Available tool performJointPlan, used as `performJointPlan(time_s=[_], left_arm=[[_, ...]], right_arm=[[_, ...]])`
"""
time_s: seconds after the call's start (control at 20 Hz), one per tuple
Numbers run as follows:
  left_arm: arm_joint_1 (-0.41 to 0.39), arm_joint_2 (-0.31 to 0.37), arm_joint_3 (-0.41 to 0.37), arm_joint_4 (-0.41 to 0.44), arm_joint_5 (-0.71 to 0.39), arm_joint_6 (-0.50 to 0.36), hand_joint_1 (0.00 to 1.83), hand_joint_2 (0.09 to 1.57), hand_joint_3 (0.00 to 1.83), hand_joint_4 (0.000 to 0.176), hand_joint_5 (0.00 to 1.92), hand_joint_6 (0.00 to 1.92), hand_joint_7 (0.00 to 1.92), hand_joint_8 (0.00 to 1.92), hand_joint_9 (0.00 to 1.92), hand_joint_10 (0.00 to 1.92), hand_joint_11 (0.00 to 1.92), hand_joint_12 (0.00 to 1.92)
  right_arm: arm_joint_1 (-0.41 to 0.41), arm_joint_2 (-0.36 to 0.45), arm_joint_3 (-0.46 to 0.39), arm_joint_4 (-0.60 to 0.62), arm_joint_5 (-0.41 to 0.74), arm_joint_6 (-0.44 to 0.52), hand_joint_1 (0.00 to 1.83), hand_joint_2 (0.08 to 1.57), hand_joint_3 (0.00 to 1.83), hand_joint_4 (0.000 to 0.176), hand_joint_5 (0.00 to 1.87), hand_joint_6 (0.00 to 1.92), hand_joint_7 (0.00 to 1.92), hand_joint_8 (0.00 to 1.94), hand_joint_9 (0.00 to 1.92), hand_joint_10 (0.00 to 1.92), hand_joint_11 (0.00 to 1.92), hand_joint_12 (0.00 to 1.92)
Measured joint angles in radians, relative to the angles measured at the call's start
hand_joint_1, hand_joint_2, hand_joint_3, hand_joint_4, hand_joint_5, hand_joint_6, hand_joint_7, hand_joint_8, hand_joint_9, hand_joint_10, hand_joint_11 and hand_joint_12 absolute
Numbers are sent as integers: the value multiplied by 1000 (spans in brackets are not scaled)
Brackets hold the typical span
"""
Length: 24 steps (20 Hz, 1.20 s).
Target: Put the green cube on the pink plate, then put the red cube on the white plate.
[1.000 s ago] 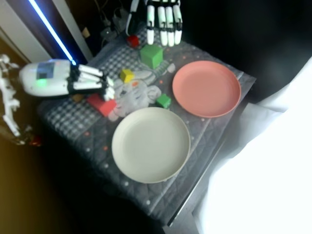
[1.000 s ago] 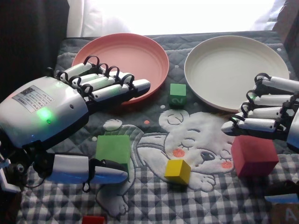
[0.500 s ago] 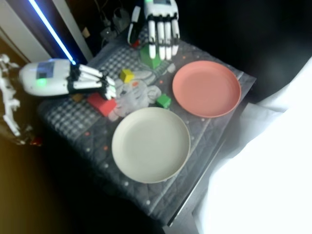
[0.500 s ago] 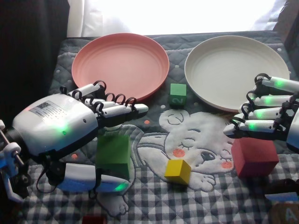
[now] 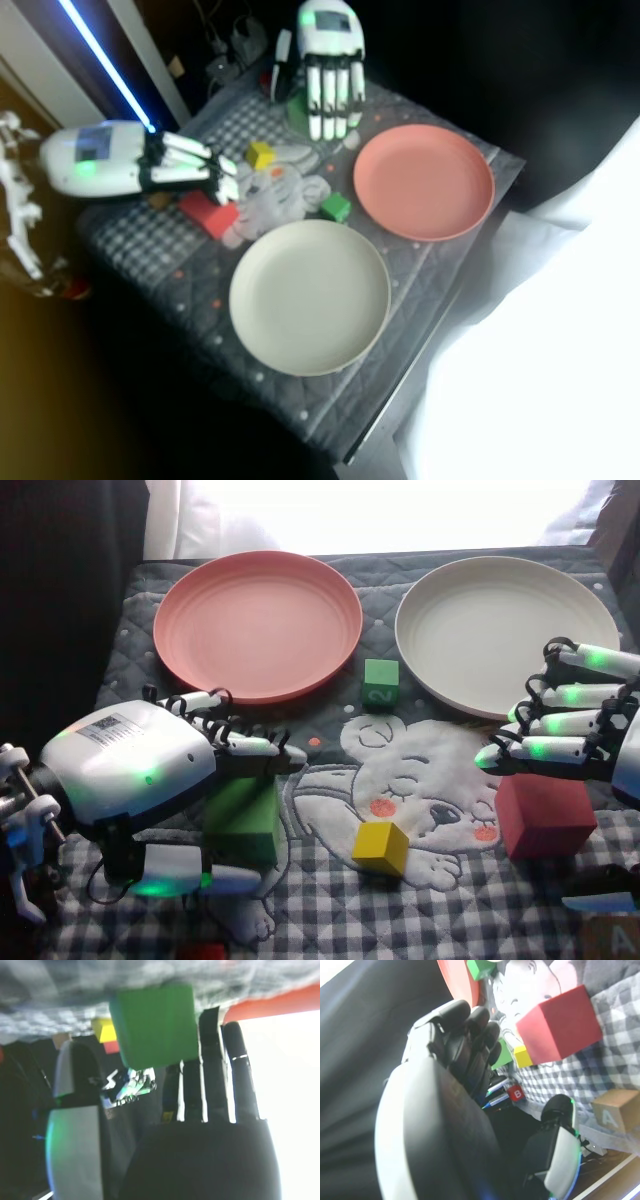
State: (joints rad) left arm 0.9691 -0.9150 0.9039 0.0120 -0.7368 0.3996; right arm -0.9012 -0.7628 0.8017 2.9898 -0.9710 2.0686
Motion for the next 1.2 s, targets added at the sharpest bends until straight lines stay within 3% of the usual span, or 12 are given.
performJointPlan(time_s=[0.05,0.2,0.4,0.6,0.65,0.75,0.8,0.95,1.0,1.1,1.15,1.2], left_arm=[[0,0,3,-6,-7,-1,1307,1252,2,0,561,1271,744,1395,815,1445,673,1563],[0,0,14,-26,-42,0,1322,1278,0,0,538,1352,699,1478,730,1671,546,1813],[-6,0,18,-70,-178,0,1184,1261,0,0,617,1338,828,1439,763,1313,629,1679],[-79,-6,56,-120,-267,0,1176,1270,0,0,600,1356,809,1463,767,1337,687,1735],[-93,-13,75,-139,-274,0,1308,1240,0,0,615,1260,791,1385,782,1504,562,1671],[-118,-27,112,-168,-256,0,1209,1255,0,0,618,1328,812,1417,761,1329,639,1655],[-142,-41,135,-174,-234,1,1301,1242,2,0,613,1328,777,1355,762,1493,600,1592],[-218,-97,209,-171,-157,0,1325,1250,0,0,674,1329,740,1388,656,1586,438,1660],[-241,-116,235,-171,-120,0,1165,1268,0,0,680,1382,722,1435,561,1279,344,1670],[-280,-153,284,-171,-48,0,1127,1270,0,25,694,1412,711,1424,606,1150,417,1640],[-299,-177,315,-171,-4,0,1134,1265,0,7,671,1408,754,1406,628,1111,460,1656],[-309,-196,340,-175,28,0,1153,1257,0,0,654,1386,801,1391,724,1174,545,1688]], right_arm=[[0,0,0,0,-1,0,779,862,8,0,526,291,665,47,460,366,0,1301],[0,-1,0,1,-1,0,788,863,3,0,567,248,691,30,502,300,0,1336],[0,-2,2,0,-1,0,808,877,7,0,546,265,695,24,511,305,0,1350],[0,-13,9,0,0,0,844,873,3,0,525,299,696,19,518,312,0,1354],[0,-15,11,1,-1,0,837,876,4,0,520,312,702,21,529,332,0,1410],[0,-21,14,1,-1,0,855,864,0,0,500,393,685,9,474,363,0,1360],[0,-24,16,2,0,0,804,878,3,0,475,331,680,6,446,393,0,1349],[0,-28,18,0,-1,0,716,938,16,0,447,141,663,2,308,624,0,1387],[0,-29,20,0,0,0,702,929,10,0,466,158,675,10,257,799,0,1450],[0,-29,22,2,-1,0,710,930,24,0,406,355,669,35,171,1026,0,1552],[0,-29,22,1,0,0,689,932,51,0,322,559,658,90,159,1098,0,1610],[0,-31,22,1,-1,0,677,860,174,0,243,766,492,484,131,1166,0,1638]])
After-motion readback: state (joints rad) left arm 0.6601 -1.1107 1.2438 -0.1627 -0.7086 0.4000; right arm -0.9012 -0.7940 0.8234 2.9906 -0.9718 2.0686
